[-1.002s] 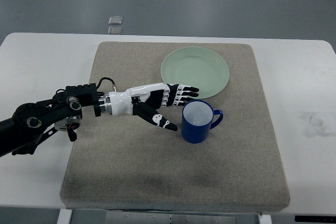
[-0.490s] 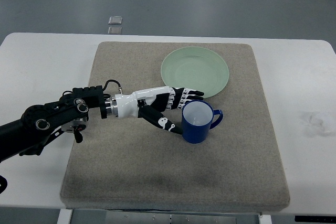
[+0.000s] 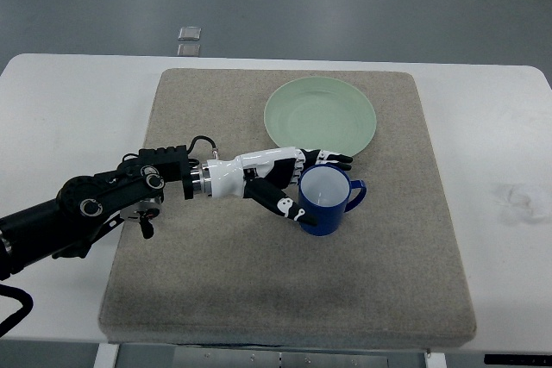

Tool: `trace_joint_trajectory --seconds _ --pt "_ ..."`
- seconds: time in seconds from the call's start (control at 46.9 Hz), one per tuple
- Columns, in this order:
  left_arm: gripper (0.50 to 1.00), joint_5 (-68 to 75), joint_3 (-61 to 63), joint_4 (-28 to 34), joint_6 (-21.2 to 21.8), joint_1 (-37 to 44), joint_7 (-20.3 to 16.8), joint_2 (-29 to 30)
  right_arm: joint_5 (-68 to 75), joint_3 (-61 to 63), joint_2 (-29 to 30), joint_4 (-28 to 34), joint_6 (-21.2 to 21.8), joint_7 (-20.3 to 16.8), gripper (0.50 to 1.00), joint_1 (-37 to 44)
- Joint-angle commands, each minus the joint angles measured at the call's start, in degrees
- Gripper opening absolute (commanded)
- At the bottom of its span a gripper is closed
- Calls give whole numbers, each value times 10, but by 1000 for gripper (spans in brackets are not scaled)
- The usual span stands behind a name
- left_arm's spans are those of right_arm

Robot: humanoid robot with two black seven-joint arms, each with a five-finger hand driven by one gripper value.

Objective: Place cup left of plate with left hand
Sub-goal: 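Close the left hand fingers around the blue mug's body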

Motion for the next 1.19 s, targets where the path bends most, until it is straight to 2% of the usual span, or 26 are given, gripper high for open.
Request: trace_joint_trajectory --seconds 0.0,0.341,0.49,0.576,0.64,0.682,0.768,0.789,0.853,0.917,1.173 --pt "994 0 0 1 0 0 3 -3 0 0 0 0 0 0 932 0" --pt "992 0 0 3 0 0 6 -11 0 0 0 0 0 0 932 0" --pt "966 1 0 4 0 0 6 -12 0 0 0 0 0 0 932 0" --pt "917 1 0 5 0 0 6 -14 0 0 0 0 0 0 932 0" --pt "855 3 0 5 0 0 6 -15 0 0 0 0 0 0 932 0" --pt "849 9 0 4 0 0 6 -14 1 0 0 0 0 1 932 0" --pt "761 13 -1 4 -1 0 6 -15 0 0 0 0 0 0 932 0" --pt "735 13 0 4 -1 0 6 -14 0 0 0 0 0 0 932 0" --pt "605 13 0 4 -1 0 6 -15 0 0 0 0 0 0 932 0" --pt "502 13 0 4 -2 0 6 -14 0 0 0 0 0 0 932 0" --pt "500 9 -11 3 0 0 6 -15 0 0 0 0 0 0 932 0"
